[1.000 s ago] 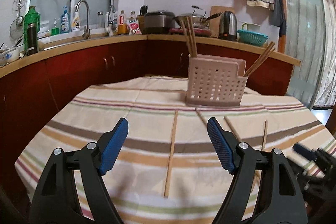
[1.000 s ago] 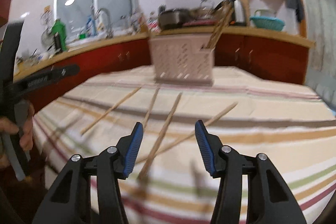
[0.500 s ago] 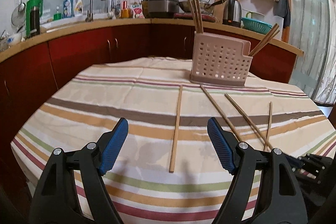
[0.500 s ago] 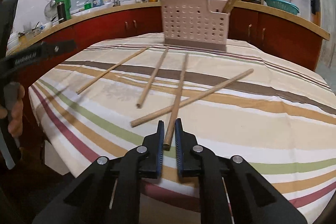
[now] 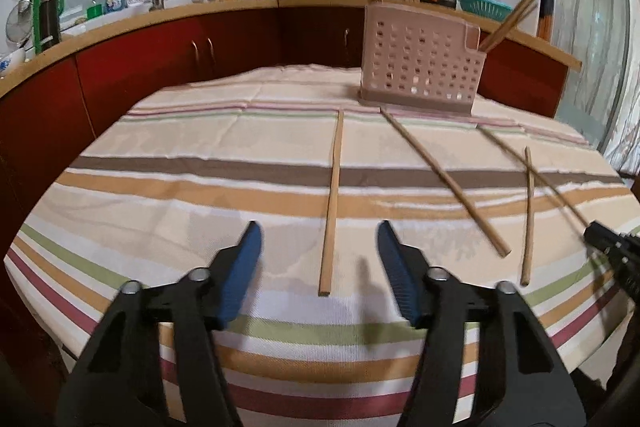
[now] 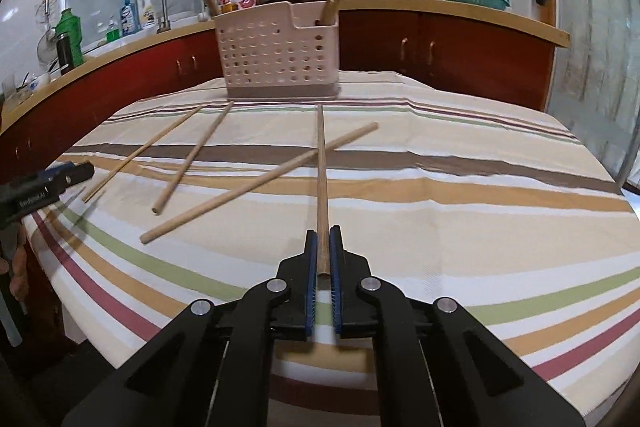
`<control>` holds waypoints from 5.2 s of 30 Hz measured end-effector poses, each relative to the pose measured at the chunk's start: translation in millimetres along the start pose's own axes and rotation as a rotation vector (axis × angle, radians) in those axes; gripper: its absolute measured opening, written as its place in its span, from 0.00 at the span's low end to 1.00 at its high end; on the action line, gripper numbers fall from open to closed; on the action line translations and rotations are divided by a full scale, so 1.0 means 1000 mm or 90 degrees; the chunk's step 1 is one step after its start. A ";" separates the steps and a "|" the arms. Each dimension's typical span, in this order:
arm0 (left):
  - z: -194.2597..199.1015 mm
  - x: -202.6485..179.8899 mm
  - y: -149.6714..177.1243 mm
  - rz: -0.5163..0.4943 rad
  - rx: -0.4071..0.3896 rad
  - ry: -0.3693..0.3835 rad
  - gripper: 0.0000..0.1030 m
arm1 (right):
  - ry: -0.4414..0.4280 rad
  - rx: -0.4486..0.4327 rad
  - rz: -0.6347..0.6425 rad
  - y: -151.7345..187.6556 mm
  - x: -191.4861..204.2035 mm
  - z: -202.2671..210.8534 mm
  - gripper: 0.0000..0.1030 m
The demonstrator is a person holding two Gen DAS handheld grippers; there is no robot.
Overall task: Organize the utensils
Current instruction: 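Close the right tool on a chopstick while the left tool closes on another, then lift both held chopsticks, carry them over the basket and lower them in, then open both tools to drop the chopsticks into the basket, then withdraw both open tools back over the last chopsticks on the cloth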
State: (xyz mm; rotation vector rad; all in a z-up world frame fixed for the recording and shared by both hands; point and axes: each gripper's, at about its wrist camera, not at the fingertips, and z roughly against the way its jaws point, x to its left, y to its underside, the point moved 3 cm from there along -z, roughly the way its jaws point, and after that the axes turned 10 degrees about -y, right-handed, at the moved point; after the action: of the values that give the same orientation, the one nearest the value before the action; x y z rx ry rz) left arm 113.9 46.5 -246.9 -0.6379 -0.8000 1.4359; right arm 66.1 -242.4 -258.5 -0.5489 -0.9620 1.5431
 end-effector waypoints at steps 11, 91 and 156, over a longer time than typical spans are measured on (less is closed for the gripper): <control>-0.013 -0.003 0.013 -0.019 0.024 0.014 0.12 | -0.009 -0.003 -0.012 0.004 -0.005 0.000 0.07; 0.121 -0.053 -0.230 -0.001 -0.392 0.135 0.06 | -0.085 -0.326 0.094 -0.226 0.035 0.097 0.07; 0.024 -0.054 -0.159 -0.003 -0.232 0.054 0.71 | -0.002 -0.191 0.046 -0.149 0.033 0.012 0.57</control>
State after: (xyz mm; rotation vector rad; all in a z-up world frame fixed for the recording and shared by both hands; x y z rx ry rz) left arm 192.7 -17.5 -110.6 -0.9668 -1.0039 1.2589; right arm 135.5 -215.9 -124.8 -0.7992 -1.1961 1.4718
